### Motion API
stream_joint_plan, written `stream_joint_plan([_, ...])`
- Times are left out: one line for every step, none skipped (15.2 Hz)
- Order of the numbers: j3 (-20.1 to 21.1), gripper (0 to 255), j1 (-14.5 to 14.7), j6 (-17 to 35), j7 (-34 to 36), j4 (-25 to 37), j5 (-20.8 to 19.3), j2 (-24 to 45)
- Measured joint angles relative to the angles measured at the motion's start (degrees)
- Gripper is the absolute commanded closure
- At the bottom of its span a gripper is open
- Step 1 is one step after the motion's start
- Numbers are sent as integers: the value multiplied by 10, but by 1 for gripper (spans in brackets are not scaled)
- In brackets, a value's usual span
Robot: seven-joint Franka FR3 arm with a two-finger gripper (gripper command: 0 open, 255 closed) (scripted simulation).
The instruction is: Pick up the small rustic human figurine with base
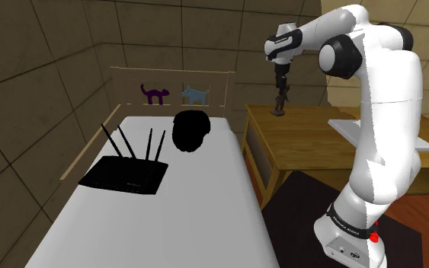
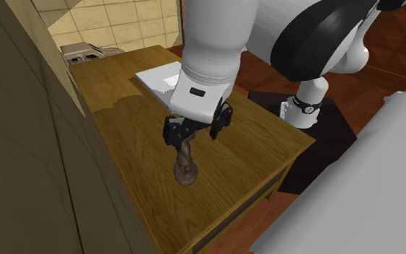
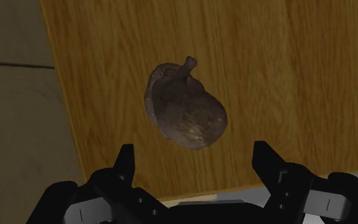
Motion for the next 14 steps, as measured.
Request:
stream_joint_plan([4,0,-12,-6,-13,30,10,25])
stream_joint_plan([6,0,-19,-6,-20,42,15,37])
stream_joint_plan([7,0,-21,-4,-24,45,17,42])
stream_joint_plan([9,0,-22,1,-24,44,19,47])
stream_joint_plan([10,0,-23,7,-25,42,21,51])
stream_joint_plan([10,0,-22,14,-24,35,21,52])
stream_joint_plan([11,0,-22,21,-24,29,21,53])
stream_joint_plan([11,0,-23,28,-25,25,23,56])
stream_joint_plan([12,0,-22,32,-24,22,23,58])
stream_joint_plan([12,255,-22,36,-24,19,24,58])
stream_joint_plan([12,255,-22,37,-24,18,24,58])
stream_joint_plan([12,255,-22,38,-24,17,24,58])
stream_joint_plan([12,255,-22,38,-24,17,24,58])
stream_joint_plan([12,255,-22,39,-24,17,24,58])
